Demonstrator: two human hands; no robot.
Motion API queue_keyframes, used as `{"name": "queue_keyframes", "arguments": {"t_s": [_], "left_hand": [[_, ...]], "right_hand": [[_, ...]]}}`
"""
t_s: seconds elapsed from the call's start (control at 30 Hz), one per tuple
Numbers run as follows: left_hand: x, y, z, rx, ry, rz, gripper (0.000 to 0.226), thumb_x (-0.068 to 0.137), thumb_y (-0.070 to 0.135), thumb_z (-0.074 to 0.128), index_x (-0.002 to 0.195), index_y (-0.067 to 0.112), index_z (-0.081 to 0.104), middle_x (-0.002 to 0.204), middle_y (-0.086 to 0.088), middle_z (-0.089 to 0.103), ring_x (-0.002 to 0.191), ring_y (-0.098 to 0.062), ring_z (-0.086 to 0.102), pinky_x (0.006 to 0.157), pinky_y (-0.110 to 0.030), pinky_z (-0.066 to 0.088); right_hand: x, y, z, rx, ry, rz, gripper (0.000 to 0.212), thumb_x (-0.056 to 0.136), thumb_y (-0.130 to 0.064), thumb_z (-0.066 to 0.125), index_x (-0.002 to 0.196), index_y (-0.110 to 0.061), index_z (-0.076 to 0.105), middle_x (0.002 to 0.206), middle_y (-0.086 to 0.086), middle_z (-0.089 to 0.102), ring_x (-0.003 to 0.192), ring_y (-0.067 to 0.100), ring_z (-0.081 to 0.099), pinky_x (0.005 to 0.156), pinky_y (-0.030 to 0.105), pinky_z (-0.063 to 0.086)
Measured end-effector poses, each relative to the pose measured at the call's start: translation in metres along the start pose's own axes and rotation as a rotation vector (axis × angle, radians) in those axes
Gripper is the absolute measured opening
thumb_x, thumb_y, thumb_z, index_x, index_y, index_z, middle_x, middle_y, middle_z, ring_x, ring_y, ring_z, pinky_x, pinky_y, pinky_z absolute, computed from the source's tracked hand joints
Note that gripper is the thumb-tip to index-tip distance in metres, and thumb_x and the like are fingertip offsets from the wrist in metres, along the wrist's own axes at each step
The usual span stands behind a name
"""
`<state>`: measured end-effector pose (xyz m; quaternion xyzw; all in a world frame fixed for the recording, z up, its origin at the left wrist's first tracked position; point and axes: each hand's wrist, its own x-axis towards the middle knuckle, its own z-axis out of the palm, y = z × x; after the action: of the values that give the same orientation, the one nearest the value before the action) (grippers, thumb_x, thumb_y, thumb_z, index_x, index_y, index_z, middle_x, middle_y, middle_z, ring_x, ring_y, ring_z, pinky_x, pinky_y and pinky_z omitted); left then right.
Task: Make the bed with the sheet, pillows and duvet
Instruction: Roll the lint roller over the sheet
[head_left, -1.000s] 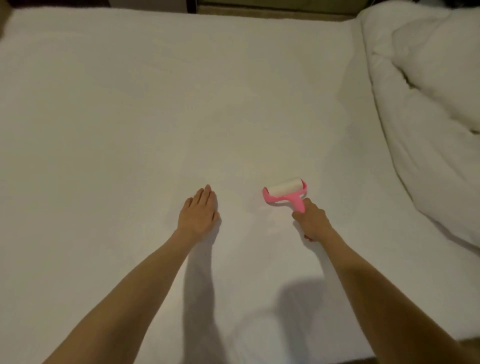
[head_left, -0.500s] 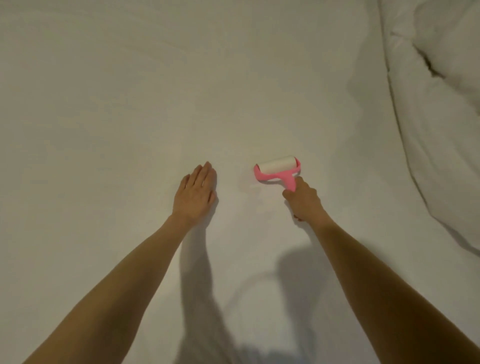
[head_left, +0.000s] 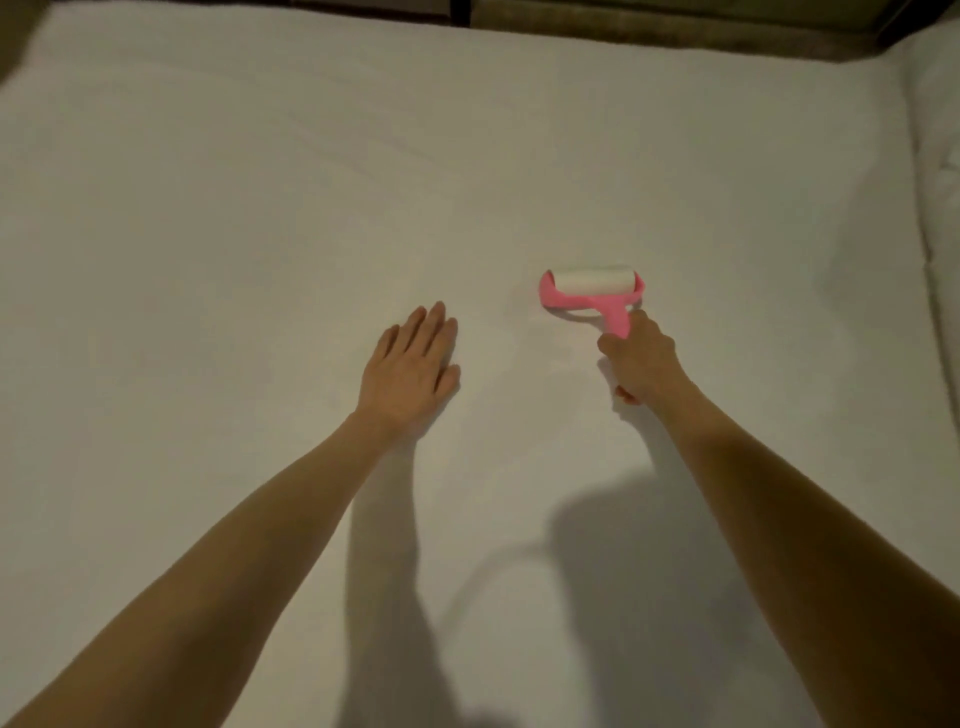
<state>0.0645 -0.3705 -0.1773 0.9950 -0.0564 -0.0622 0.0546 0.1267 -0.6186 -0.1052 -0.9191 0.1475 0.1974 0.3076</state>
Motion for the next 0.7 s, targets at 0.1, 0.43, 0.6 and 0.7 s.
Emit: {"name": "queue_keyframes", "arguments": {"t_s": [0.1, 0.43, 0.6, 0.7], "left_hand": [[0.033, -0.015, -0.004, -0.013, 0.025, -0.034, 0.061, 0.095, 0.047, 0.031, 0.149, 0.019, 0.024, 0.159, -0.003, 0.017, 0.146, -0.023, 0.015, 0.116, -0.042, 0.018], [0.071, -0.034, 0.012, -0.052, 0.095, -0.102, 0.066, 0.092, 0.058, 0.033, 0.150, 0.030, 0.020, 0.160, 0.004, 0.012, 0.147, -0.019, 0.009, 0.116, -0.042, 0.006], [0.072, -0.036, 0.020, -0.067, 0.151, -0.094, 0.060, 0.093, 0.047, 0.037, 0.149, 0.029, 0.027, 0.159, 0.004, 0.018, 0.146, -0.019, 0.016, 0.115, -0.042, 0.011], [0.075, -0.040, 0.021, -0.075, 0.160, -0.084, 0.058, 0.093, 0.043, 0.037, 0.149, 0.029, 0.029, 0.158, 0.004, 0.020, 0.146, -0.019, 0.016, 0.115, -0.043, 0.013]], "right_hand": [[0.026, -0.015, -0.001, 0.002, 0.010, -0.024, 0.040, 0.095, -0.016, 0.044, 0.134, -0.007, 0.040, 0.110, 0.010, 0.055, 0.057, 0.008, 0.041, 0.046, 0.017, 0.027], [0.121, -0.078, -0.005, 0.033, 0.060, -0.037, 0.037, 0.093, -0.017, 0.045, 0.128, -0.006, 0.046, 0.106, 0.008, 0.054, 0.080, 0.018, 0.049, 0.044, 0.015, 0.034], [0.169, -0.109, -0.009, 0.072, 0.087, -0.053, 0.036, 0.087, -0.014, 0.047, 0.121, -0.006, 0.054, 0.100, 0.011, 0.059, 0.093, 0.029, 0.062, 0.051, 0.024, 0.039], [0.191, -0.130, -0.007, 0.053, 0.133, -0.046, 0.042, 0.088, -0.016, 0.048, 0.129, -0.007, 0.049, 0.119, 0.013, 0.059, 0.108, 0.028, 0.059, 0.061, 0.024, 0.042]]}}
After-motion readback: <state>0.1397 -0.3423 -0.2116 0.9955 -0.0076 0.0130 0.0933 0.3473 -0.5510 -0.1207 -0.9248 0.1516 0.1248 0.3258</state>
